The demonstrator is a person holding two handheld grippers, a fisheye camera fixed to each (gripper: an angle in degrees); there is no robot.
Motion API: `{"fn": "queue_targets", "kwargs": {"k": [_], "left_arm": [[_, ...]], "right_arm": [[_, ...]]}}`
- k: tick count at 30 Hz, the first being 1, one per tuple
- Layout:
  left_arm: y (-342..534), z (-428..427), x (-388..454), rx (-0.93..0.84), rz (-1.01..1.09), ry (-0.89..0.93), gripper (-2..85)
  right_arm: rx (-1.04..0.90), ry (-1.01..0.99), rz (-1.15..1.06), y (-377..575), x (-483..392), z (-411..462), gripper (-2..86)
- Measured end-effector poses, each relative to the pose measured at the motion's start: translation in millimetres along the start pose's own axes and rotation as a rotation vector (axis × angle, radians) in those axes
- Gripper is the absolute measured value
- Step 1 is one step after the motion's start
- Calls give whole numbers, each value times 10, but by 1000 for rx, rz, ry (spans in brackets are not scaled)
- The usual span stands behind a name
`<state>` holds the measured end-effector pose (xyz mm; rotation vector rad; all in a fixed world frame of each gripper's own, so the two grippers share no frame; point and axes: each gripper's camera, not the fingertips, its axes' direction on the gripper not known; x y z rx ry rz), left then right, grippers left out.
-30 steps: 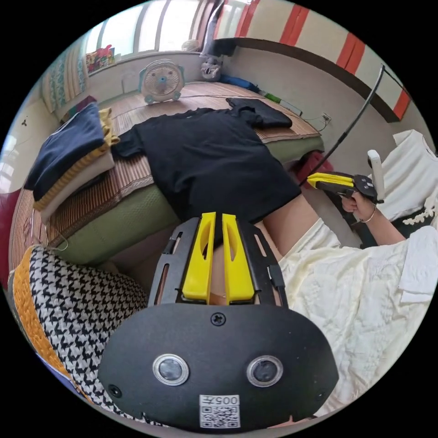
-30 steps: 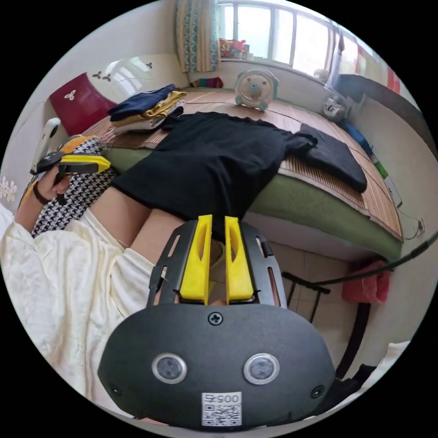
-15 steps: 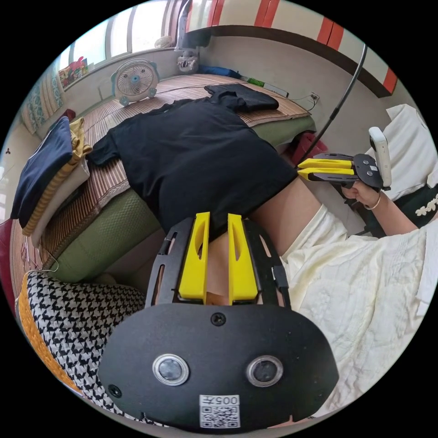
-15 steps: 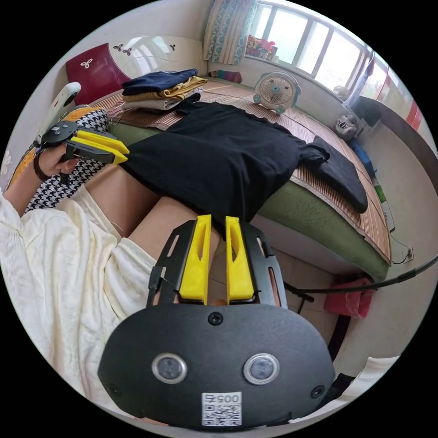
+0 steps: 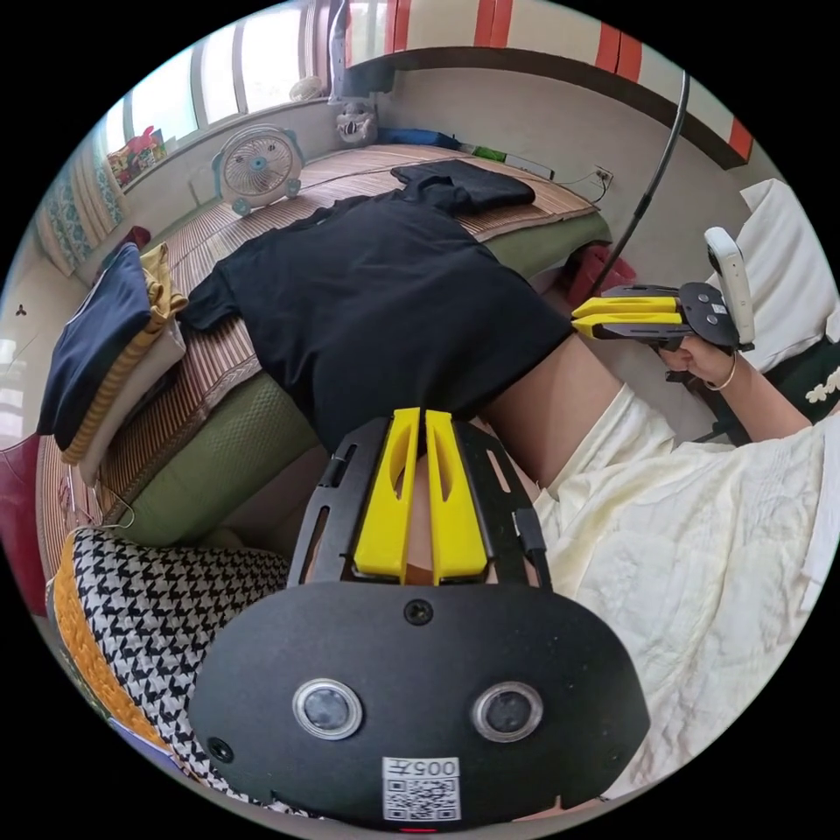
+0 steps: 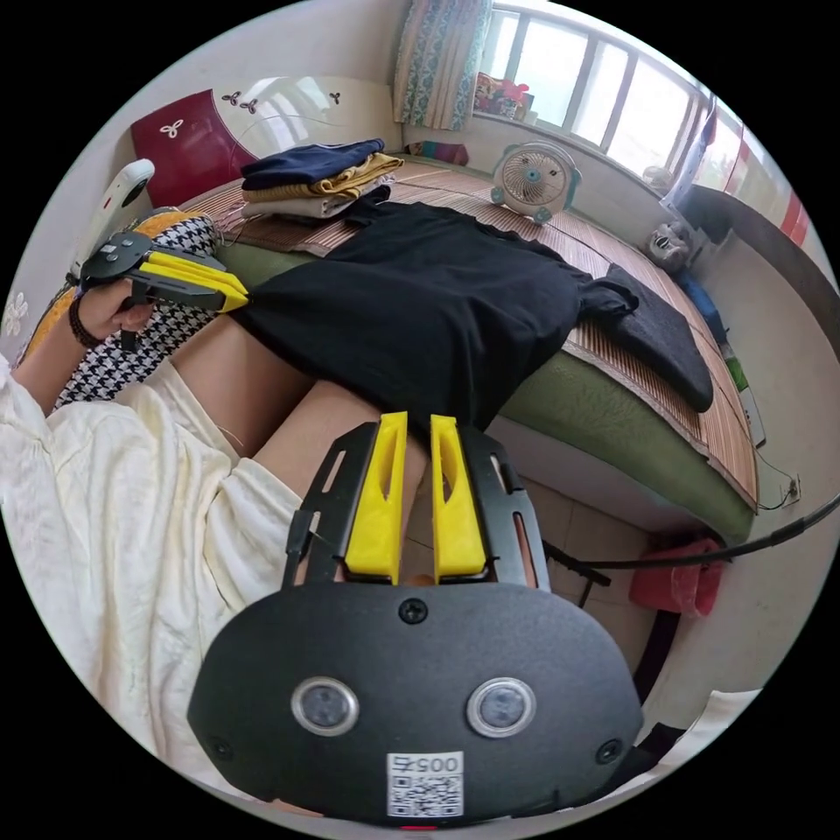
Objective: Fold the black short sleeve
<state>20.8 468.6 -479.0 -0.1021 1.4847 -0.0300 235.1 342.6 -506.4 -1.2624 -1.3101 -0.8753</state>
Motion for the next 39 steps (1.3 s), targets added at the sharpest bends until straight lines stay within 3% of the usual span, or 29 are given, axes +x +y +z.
{"fn": "queue_targets", "kwargs": {"k": [8,13,24,32,39], "left_arm": [[-18,-210,-27,38,-3,6,9],[-27,-304,-16,54,2,-9,8],[60,-443,-56,110,-16,-2,7],[59,-469,-41,127,-3,9,6],[24,-463,26,122,36,-12,7]], "right_arm": [[45,-35,-86,-134,-385,-139,61],[45,50,-156,-203,-696,0,78],[115,200,44,-184,-615,-34,26],[-23,275,201,-78,-300,198,-8],[9,272,194,-92,-221,12,-16]]}}
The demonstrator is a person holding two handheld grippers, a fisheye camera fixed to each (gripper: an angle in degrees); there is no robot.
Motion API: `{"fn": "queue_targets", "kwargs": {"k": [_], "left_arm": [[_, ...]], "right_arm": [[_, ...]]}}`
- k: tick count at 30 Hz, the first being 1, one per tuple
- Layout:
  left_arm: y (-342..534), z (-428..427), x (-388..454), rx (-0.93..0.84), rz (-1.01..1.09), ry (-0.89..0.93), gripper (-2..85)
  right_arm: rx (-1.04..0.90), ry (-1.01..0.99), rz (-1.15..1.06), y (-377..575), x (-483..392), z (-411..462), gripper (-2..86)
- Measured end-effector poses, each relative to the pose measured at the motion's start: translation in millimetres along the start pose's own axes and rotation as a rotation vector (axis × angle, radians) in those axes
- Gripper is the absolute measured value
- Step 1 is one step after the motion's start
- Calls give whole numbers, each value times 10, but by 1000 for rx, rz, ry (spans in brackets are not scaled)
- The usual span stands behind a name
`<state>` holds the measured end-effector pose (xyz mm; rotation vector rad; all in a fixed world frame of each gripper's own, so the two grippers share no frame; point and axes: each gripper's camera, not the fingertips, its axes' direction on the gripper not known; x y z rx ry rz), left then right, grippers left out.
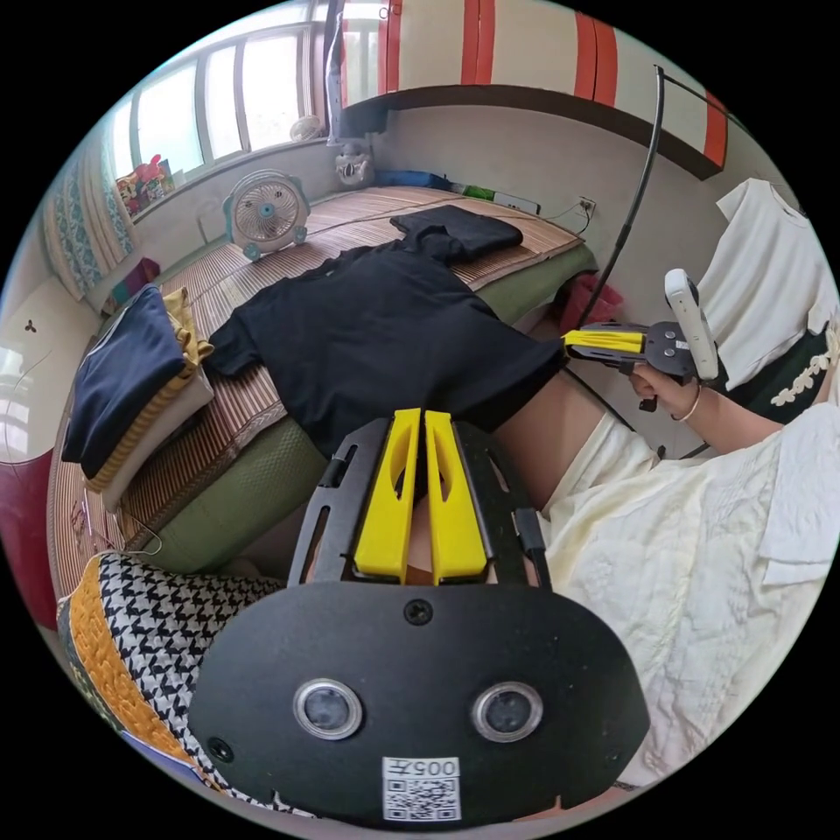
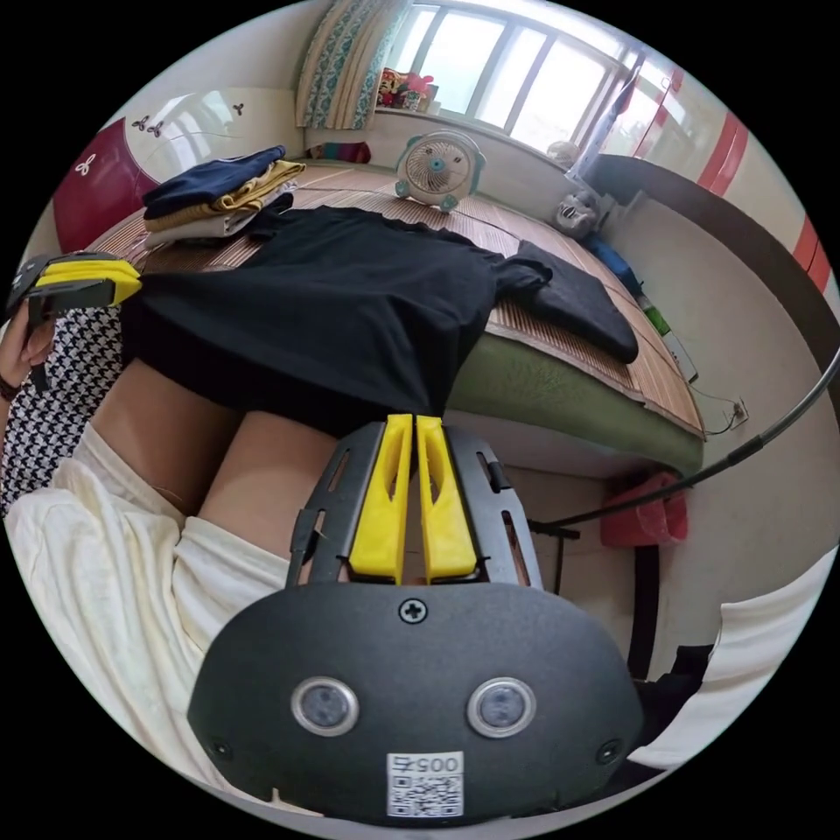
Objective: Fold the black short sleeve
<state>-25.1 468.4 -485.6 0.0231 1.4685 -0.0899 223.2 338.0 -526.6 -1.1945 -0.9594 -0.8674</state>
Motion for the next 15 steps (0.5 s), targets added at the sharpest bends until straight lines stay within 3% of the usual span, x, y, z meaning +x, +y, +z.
{"fn": "queue_targets", "kwargs": {"k": [10,15], "left_arm": [[-53,-54,83,32,52,-10,7],[-8,31,139,6,75,29,8]], "right_arm": [[141,14,-40,-88,211,-472,-16],[119,-21,-45,4,281,-501,-17]]}}
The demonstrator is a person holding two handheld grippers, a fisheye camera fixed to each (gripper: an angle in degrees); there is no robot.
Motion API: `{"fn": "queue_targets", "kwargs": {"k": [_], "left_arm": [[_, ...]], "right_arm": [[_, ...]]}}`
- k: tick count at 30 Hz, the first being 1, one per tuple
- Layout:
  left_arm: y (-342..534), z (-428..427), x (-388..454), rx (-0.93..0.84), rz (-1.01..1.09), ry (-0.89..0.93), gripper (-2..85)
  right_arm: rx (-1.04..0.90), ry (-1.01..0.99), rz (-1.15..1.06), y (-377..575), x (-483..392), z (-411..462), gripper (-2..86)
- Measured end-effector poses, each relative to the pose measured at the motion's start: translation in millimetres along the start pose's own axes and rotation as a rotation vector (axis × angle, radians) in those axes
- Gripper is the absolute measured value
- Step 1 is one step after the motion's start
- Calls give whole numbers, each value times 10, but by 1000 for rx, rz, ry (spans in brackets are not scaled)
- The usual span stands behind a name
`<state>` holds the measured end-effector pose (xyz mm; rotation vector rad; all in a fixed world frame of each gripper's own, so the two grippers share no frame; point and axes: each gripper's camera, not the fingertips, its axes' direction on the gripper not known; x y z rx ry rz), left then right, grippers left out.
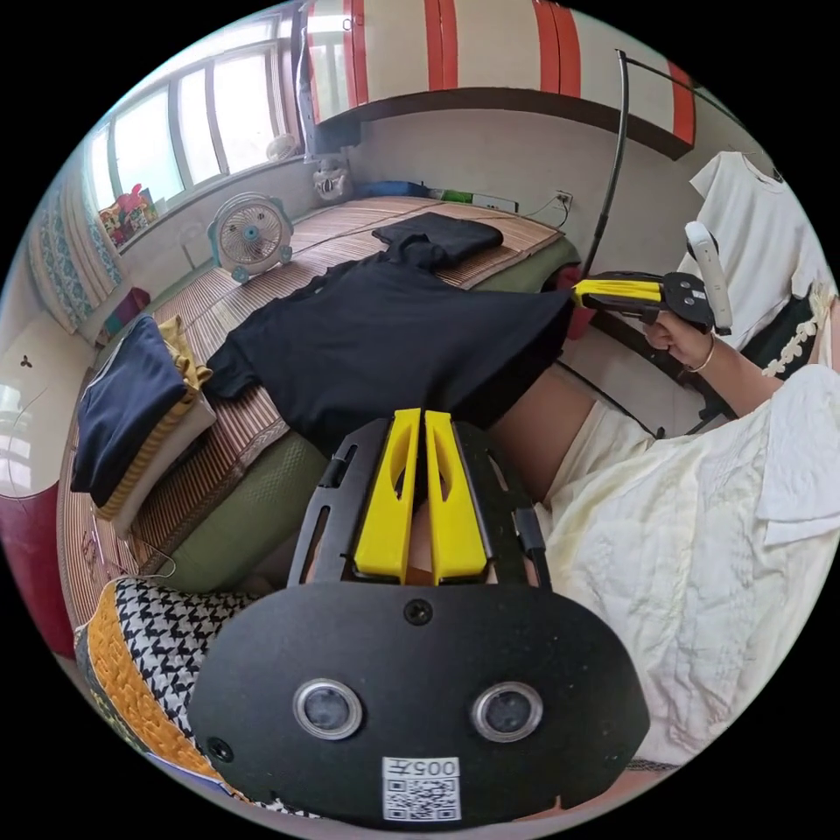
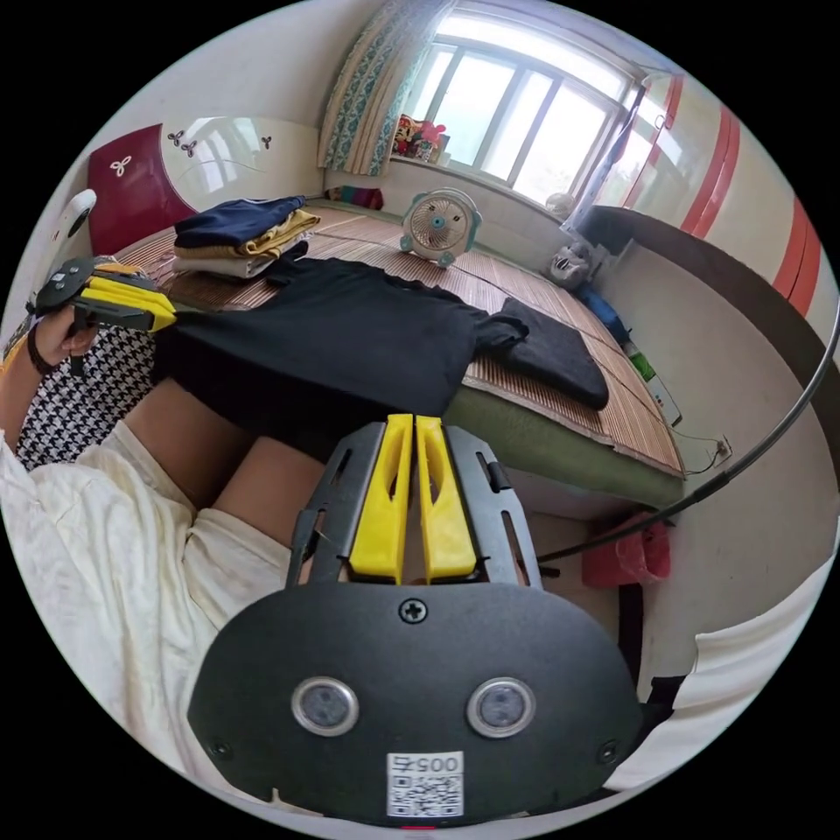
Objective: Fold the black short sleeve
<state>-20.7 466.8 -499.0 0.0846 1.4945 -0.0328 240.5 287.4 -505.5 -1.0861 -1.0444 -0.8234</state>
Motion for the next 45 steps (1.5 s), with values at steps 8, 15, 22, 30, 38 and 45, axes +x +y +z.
{"fn": "queue_targets", "kwargs": {"k": [8,15,22,30,38,45], "left_arm": [[98,451,83,-129,-23,68,23],[171,544,67,-135,-103,32,43],[-232,505,-6,13,-185,-55,41],[-373,695,293,-149,21,12,9],[107,736,343,-246,-13,118,-4],[-337,797,49,-99,-180,-81,-5]], "right_arm": [[-155,-84,31,216,-53,382,-16],[-228,-124,64,212,-3,520,-10],[-72,-113,168,-447,-77,513,-10],[-76,-163,146,-888,-334,767,-3],[-114,-194,152,-830,-234,902,9],[-87,-185,173,-934,-315,961,32]]}}
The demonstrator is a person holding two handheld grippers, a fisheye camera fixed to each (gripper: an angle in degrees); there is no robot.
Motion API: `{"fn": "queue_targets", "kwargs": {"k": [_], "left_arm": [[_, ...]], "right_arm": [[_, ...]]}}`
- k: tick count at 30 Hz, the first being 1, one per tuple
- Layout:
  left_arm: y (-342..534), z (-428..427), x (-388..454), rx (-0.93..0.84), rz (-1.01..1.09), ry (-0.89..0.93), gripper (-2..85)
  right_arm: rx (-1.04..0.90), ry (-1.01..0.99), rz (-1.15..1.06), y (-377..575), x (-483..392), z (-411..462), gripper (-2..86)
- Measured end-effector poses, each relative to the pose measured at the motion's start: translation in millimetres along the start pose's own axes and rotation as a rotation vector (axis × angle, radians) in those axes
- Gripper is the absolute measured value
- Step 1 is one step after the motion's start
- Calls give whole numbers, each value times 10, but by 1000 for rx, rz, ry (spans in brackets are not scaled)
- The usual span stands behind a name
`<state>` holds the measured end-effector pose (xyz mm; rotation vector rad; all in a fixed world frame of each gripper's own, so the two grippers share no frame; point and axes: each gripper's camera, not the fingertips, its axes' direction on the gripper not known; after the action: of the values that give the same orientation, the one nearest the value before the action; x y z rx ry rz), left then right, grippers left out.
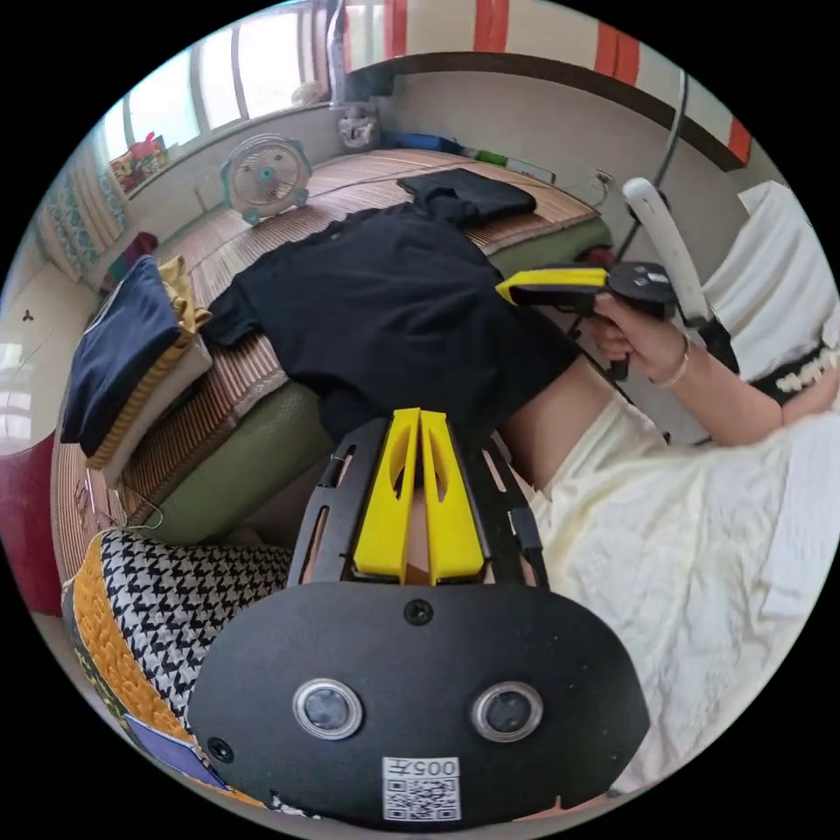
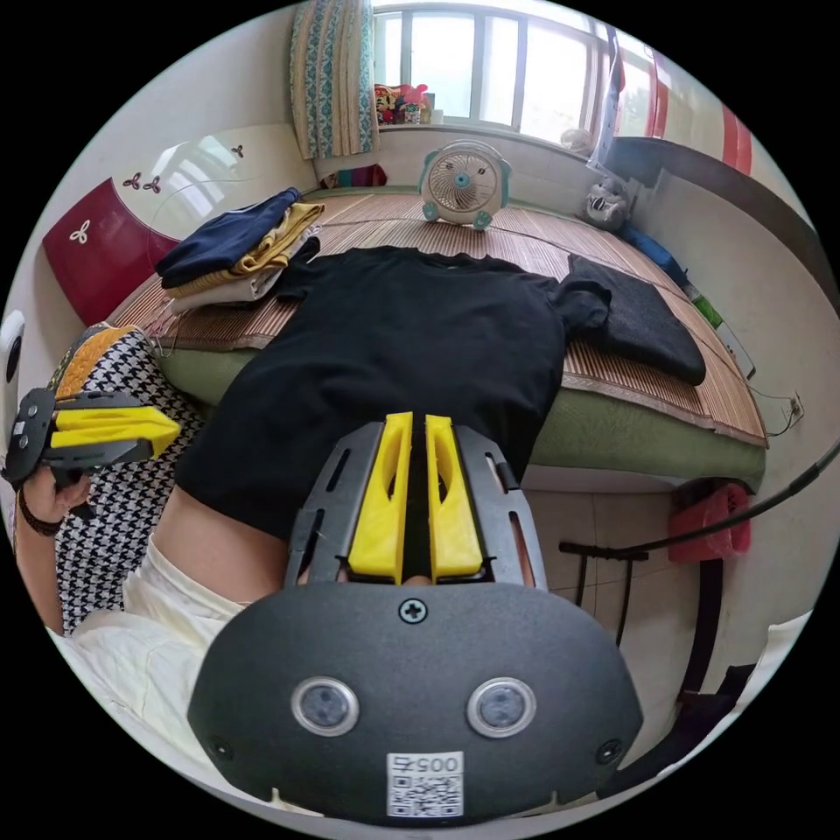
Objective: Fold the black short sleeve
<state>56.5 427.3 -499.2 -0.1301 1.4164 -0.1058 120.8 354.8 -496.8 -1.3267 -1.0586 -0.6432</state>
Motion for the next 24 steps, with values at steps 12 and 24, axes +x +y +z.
{"fn": "queue_targets", "kwargs": {"k": [12,24], "left_arm": [[-344,878,-130,-29,-233,-69,-6],[-201,1000,-492,27,-256,43,-4]], "right_arm": [[33,66,37,44,-40,148,51],[51,23,40,34,79,207,45]]}}
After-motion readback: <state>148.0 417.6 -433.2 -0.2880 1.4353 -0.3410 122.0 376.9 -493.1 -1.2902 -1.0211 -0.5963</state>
